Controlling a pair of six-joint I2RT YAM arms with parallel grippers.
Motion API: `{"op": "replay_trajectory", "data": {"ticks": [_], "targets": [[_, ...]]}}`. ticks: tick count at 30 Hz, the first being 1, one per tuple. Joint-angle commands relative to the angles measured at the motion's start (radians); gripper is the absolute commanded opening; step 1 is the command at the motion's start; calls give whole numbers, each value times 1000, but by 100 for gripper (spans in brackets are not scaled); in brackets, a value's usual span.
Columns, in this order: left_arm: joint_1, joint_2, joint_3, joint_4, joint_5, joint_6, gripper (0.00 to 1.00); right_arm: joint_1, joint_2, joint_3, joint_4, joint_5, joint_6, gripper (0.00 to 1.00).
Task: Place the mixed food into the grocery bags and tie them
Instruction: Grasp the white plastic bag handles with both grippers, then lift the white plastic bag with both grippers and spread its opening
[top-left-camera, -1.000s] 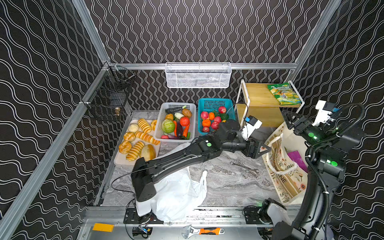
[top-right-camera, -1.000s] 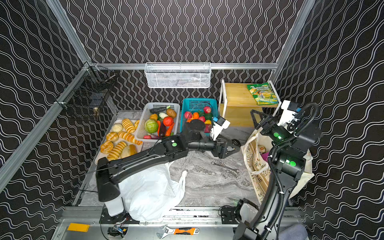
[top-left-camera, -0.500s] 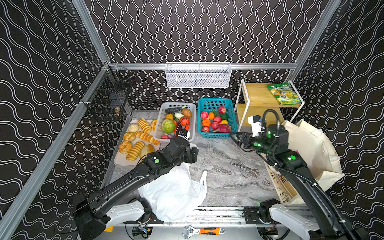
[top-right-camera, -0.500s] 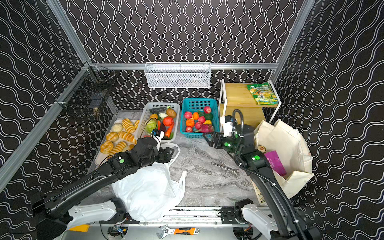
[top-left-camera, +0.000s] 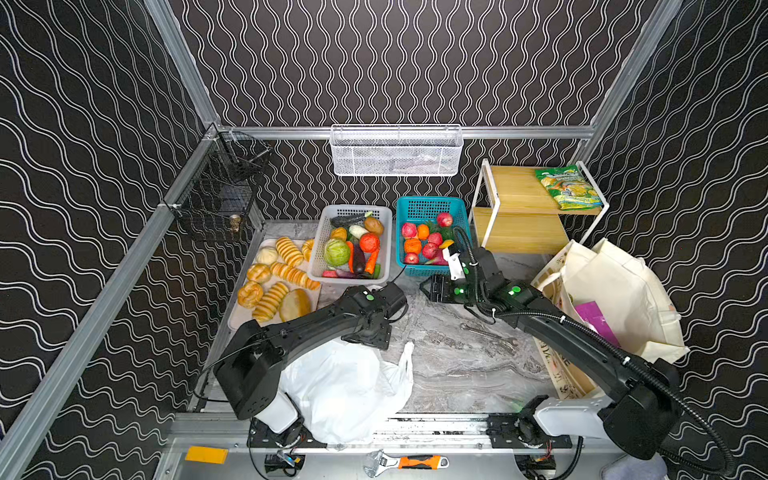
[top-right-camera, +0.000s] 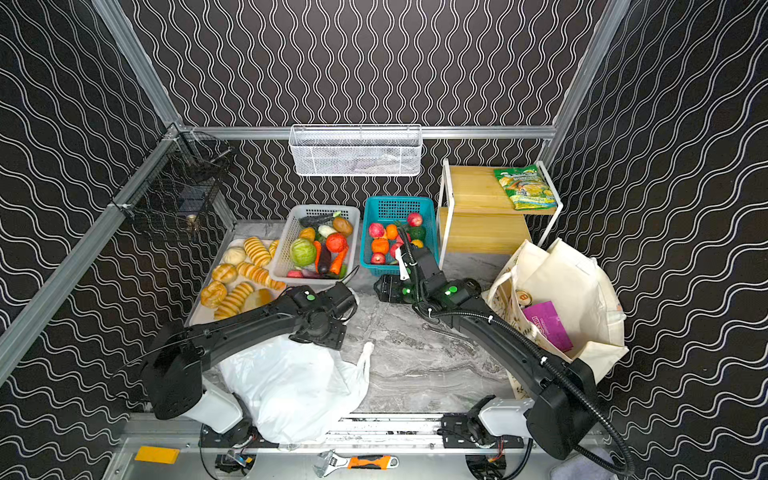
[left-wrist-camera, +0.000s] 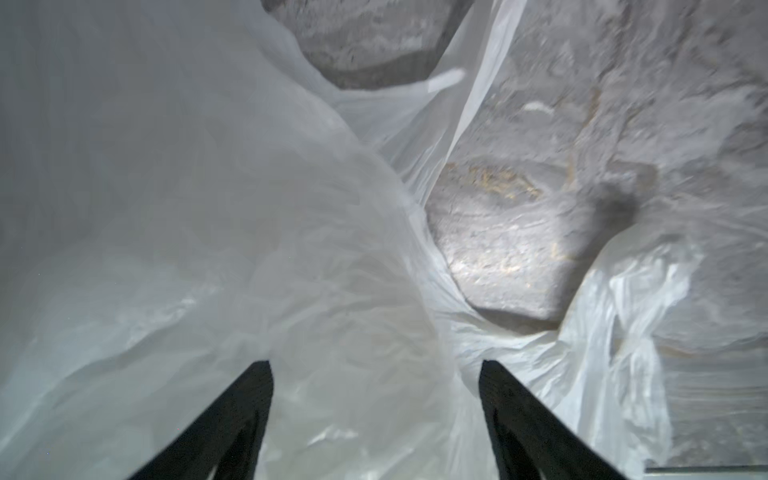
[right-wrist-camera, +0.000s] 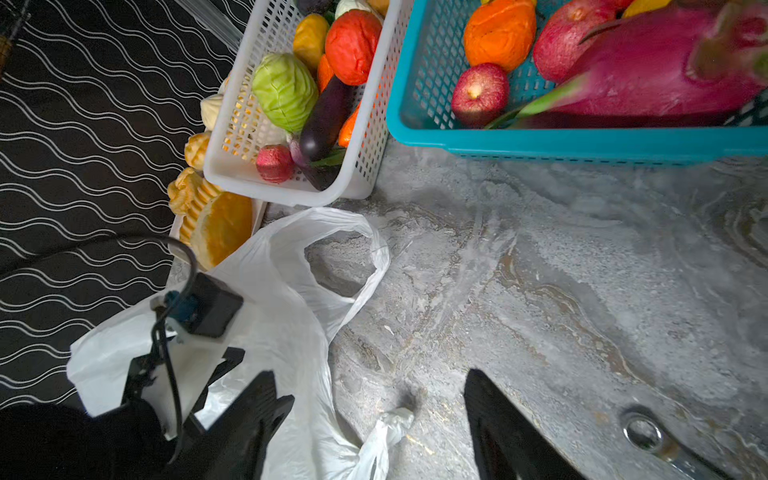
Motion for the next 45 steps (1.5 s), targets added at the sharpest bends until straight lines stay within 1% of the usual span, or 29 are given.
{"op": "replay_trajectory", "data": {"ticks": [1, 4, 8, 12, 14, 17, 18, 21, 23, 24, 26, 28, 29, 32, 35, 37, 39, 42, 43, 45], "targets": [[-2, -17, -14, -39, 17, -17, 79, 1, -3, -27, 35, 44, 7, 75], [-2, -23, -41, -22, 52, -27, 75, 1, -5, -50, 39, 46, 5, 75], [-3, -17, -76, 12, 82, -31, 62, 0, -8, -85, 60, 36, 9, 75], [-4, -14, -85, 11, 52, -33, 40, 1, -9, -85, 69, 27, 5, 76], [-6, -33, -74, 19, 50, -26, 26, 1, -9, -125, 77, 25, 6, 76], [-10, -95, -60, 81, 96, 14, 3, 0, -13, -147, 89, 40, 21, 77], [-12, -122, -63, 121, 129, 37, 0, 0, -14, -157, 96, 42, 27, 77], [-14, -228, -79, 244, 218, 114, 0, -26, -30, -188, 123, 4, 47, 76], [-14, -310, -90, 319, 263, 157, 0, -86, -64, -224, 124, -18, 71, 76], [-14, -343, -91, 349, 274, 174, 0, -133, -87, -248, 137, -60, 85, 75], [-14, -417, -103, 419, 301, 216, 0, -286, -161, -337, 227, -251, 111, 72], [-14, -478, -130, 507, 338, 282, 0, -384, -241, -413, 342, -404, 137, 71], [-14, -507, -150, 550, 366, 327, 0, -411, -285, -444, 396, -445, 146, 70], [-15, -589, -211, 676, 414, 440, 0, -424, -386, -491, 477, -493, 122, 71], [-14, -664, -295, 818, 405, 494, 0, -425, -432, -511, 489, -554, 134, 72], [-14, -692, -333, 890, 378, 500, 0, -425, -460, -518, 448, -558, 181, 73], [-14, -702, -353, 924, 356, 492, 0, -422, -505, -539, 413, -551, 222, 74], [-14, -692, -362, 953, 344, 473, 0, -411, -583, -614, 446, -565, 312, 80], [-14, -688, -368, 970, 351, 462, 0, -403, -606, -647, 473, -573, 344, 84], [-14, -680, -378, 1007, 370, 436, 0, -384, -632, -686, 504, -564, 384, 87]]}}
